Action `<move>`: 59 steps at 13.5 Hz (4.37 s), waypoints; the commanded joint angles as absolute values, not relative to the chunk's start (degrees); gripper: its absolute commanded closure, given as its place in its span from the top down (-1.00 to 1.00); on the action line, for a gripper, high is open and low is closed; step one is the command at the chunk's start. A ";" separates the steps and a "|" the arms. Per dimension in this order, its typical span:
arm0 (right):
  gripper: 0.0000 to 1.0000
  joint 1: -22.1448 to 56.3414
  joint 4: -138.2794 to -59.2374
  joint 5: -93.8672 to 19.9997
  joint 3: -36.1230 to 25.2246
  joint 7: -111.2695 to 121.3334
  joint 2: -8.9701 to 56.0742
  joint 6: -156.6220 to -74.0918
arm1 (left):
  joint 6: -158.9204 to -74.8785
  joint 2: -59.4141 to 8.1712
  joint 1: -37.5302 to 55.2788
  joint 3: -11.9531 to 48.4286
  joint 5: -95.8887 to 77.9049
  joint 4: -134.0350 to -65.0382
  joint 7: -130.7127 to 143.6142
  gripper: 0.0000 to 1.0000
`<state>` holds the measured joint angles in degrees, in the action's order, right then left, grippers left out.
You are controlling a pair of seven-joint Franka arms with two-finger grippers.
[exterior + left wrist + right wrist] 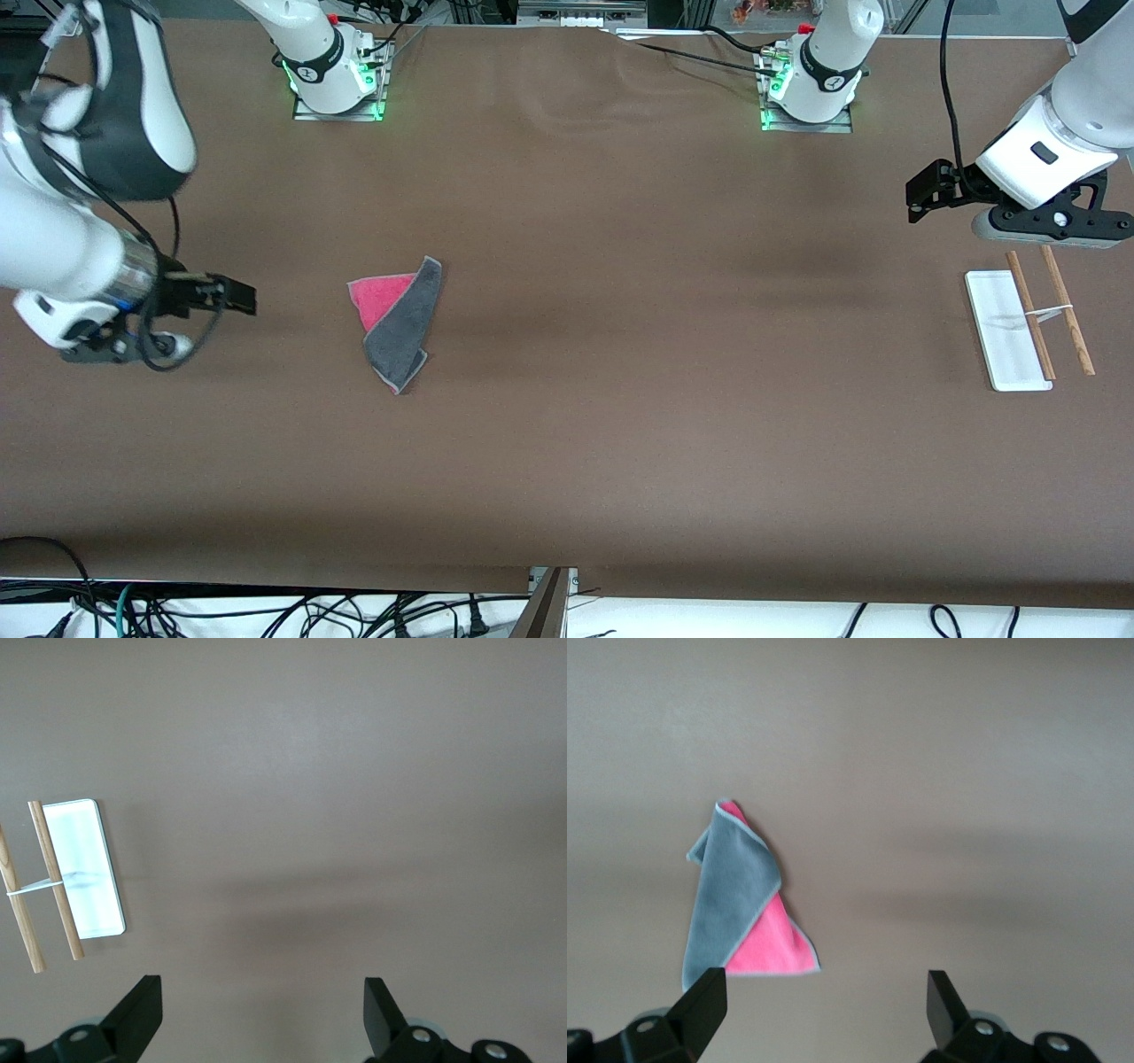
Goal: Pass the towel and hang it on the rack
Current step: 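Move the right gripper from rest toward the grey-pink towel, then lower the right gripper onto the towel's pink corner, then close the right gripper on the towel corner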
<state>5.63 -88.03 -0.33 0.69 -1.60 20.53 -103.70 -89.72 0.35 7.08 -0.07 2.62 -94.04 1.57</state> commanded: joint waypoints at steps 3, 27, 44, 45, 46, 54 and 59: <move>1.00 8.07 -86.39 -1.49 0.61 -0.36 29.60 -112.30 | -89.12 1.41 7.21 -0.09 3.25 -94.39 1.23 1.00; 0.94 9.58 -93.51 -17.84 1.14 34.63 42.01 -126.48 | -89.03 1.41 7.21 -0.17 3.34 -94.39 1.14 1.00; -0.56 10.55 -93.17 -17.84 1.32 33.57 41.13 -121.65 | -88.95 1.32 7.21 -0.09 3.25 -94.39 1.14 1.00; -0.70 10.55 -93.16 -17.84 1.32 33.57 40.87 -121.03 | -88.95 1.32 7.21 -0.09 3.25 -94.39 1.14 1.00; -0.70 10.55 -93.16 -17.84 1.32 33.57 40.78 -120.94 | -88.95 1.32 7.21 -0.09 3.25 -94.39 1.14 1.00; -0.49 10.46 -92.37 -17.84 1.32 34.01 40.25 -120.94 | -88.95 1.32 7.21 -0.09 3.25 -94.39 1.14 1.00; -1.00 10.37 -92.37 -17.93 1.23 34.28 39.73 -119.71 | -88.95 1.32 7.21 -0.09 3.25 -94.39 1.14 1.00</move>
<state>10.52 -91.96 -16.60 1.29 33.00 40.89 -121.25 -89.69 0.38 7.08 -0.08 2.63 -94.04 1.57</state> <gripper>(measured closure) 0.982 0.000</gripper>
